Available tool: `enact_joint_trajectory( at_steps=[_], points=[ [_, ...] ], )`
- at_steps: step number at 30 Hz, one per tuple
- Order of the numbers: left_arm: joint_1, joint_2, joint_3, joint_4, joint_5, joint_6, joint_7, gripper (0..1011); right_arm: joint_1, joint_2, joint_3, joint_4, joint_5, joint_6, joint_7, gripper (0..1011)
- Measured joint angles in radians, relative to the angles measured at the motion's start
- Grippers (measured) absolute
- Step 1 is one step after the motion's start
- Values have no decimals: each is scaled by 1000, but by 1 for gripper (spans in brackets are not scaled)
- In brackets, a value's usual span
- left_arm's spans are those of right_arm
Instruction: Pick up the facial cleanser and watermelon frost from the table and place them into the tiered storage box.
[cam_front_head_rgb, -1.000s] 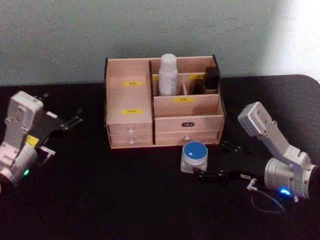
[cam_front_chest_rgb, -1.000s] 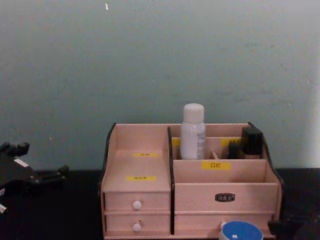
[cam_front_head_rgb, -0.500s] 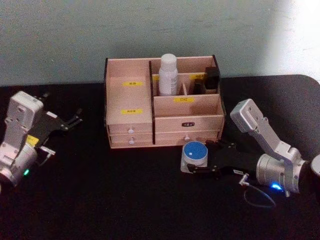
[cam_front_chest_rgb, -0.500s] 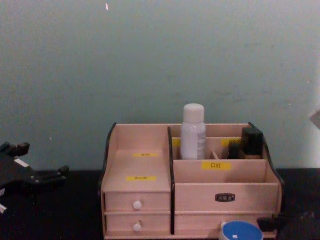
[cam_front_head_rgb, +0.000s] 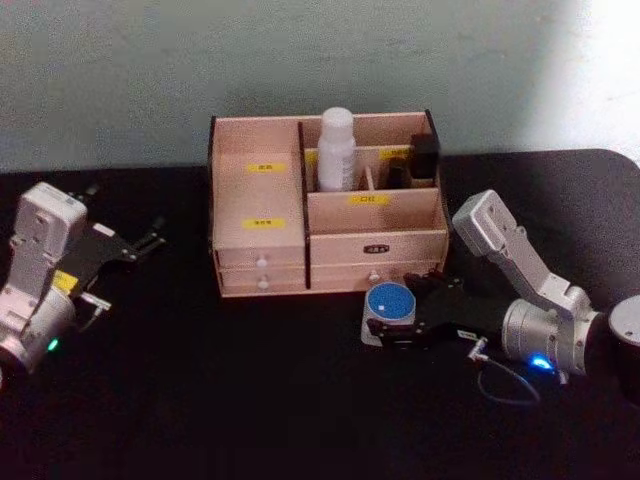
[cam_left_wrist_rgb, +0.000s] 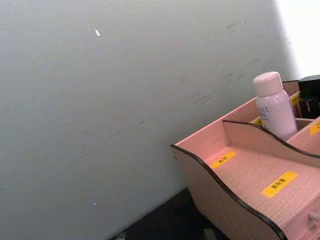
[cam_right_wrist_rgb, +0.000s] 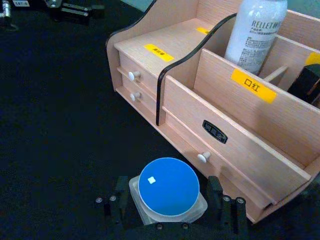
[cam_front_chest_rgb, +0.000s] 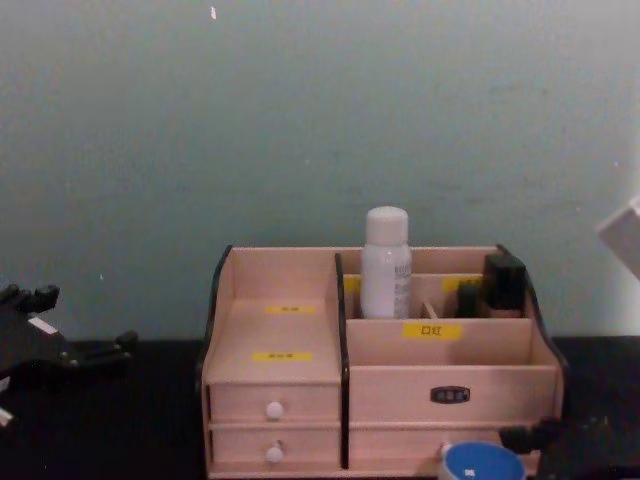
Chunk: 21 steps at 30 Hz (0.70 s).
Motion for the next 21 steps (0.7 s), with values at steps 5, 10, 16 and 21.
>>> enact_joint_trajectory(
  at_steps=[5,10,16,21],
  points=[
    [0,0,0,0,0,0,0,1001,10,-8,-6,16,-1,-1,5,1002],
    [0,0,0,0,0,0,0,1001,14,-12,-9,24,-1,1,7,1002],
    [0,0,0,0,0,0,0,1001,14,-13,-10,24,0,3,6,1002],
    [0,0,0,0,0,0,0,1001,14,-13,-10,24,0,4,6,1000]
  ],
)
